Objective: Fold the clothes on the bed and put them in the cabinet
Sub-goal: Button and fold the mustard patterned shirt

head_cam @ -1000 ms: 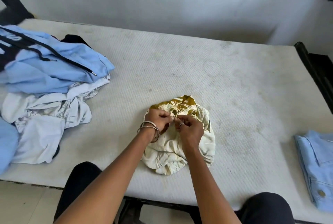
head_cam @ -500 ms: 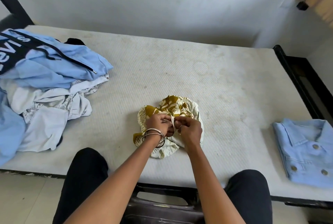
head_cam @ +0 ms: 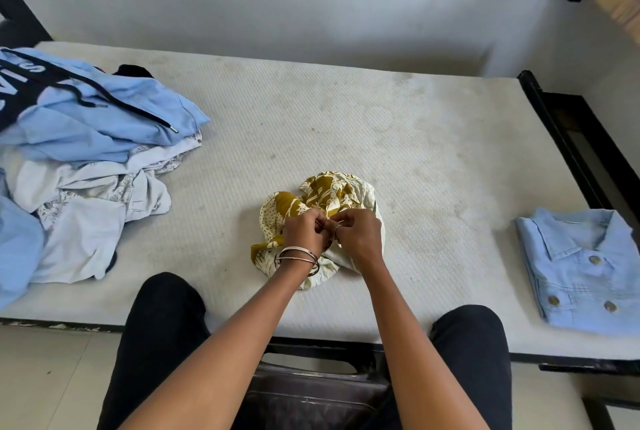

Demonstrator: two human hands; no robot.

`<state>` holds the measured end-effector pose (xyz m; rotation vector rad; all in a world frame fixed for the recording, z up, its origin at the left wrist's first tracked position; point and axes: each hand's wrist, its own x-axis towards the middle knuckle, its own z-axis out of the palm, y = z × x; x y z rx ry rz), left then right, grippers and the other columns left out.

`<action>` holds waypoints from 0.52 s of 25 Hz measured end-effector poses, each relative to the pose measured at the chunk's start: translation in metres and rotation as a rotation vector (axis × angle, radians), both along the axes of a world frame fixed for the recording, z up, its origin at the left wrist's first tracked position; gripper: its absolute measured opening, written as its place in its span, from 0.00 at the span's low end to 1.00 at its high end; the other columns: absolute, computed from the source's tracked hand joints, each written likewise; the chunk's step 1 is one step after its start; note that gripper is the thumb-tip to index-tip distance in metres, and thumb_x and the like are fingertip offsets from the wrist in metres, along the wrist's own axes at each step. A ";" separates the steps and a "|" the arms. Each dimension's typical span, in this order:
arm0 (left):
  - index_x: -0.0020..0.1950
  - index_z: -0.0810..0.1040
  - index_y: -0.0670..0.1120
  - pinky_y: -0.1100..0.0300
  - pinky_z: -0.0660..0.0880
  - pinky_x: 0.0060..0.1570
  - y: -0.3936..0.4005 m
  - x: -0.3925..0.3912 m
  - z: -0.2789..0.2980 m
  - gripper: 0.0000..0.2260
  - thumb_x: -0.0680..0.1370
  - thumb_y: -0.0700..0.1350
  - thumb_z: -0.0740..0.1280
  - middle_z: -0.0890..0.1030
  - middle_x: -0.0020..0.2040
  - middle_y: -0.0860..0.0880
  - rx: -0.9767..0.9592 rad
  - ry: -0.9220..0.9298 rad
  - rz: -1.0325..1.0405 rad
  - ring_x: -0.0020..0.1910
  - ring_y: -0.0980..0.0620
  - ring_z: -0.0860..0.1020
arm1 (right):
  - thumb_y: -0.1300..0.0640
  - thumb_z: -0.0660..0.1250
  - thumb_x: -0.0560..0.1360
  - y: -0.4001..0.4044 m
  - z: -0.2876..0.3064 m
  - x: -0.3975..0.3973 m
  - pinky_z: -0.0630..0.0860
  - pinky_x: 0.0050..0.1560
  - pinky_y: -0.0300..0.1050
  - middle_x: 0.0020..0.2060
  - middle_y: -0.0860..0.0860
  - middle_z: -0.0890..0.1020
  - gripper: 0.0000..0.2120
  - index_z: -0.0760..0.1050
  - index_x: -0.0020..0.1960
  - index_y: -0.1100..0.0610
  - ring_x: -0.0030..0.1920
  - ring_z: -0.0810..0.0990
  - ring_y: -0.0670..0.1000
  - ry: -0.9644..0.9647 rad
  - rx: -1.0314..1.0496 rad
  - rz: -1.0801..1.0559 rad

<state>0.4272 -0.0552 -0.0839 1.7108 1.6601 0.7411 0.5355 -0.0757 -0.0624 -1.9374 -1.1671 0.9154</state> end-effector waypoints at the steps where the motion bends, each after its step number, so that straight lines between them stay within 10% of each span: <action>1: 0.41 0.82 0.43 0.53 0.80 0.36 -0.001 0.001 0.000 0.03 0.70 0.41 0.74 0.84 0.35 0.43 -0.009 -0.020 0.007 0.35 0.46 0.83 | 0.62 0.73 0.70 0.000 -0.001 0.000 0.80 0.42 0.49 0.37 0.52 0.85 0.03 0.84 0.43 0.58 0.40 0.83 0.51 -0.053 0.025 0.010; 6: 0.37 0.82 0.44 0.52 0.81 0.37 0.004 0.003 0.006 0.03 0.68 0.39 0.75 0.83 0.33 0.45 -0.069 -0.124 0.090 0.32 0.46 0.82 | 0.67 0.66 0.74 -0.002 -0.006 0.000 0.66 0.37 0.40 0.41 0.57 0.84 0.07 0.81 0.49 0.63 0.40 0.78 0.52 -0.190 0.139 0.072; 13: 0.32 0.79 0.47 0.52 0.80 0.34 0.016 0.000 0.011 0.08 0.68 0.37 0.75 0.83 0.32 0.47 -0.063 -0.210 0.220 0.32 0.46 0.81 | 0.67 0.65 0.75 0.008 -0.014 -0.009 0.74 0.39 0.53 0.40 0.60 0.84 0.06 0.78 0.51 0.64 0.41 0.81 0.59 -0.232 0.233 0.073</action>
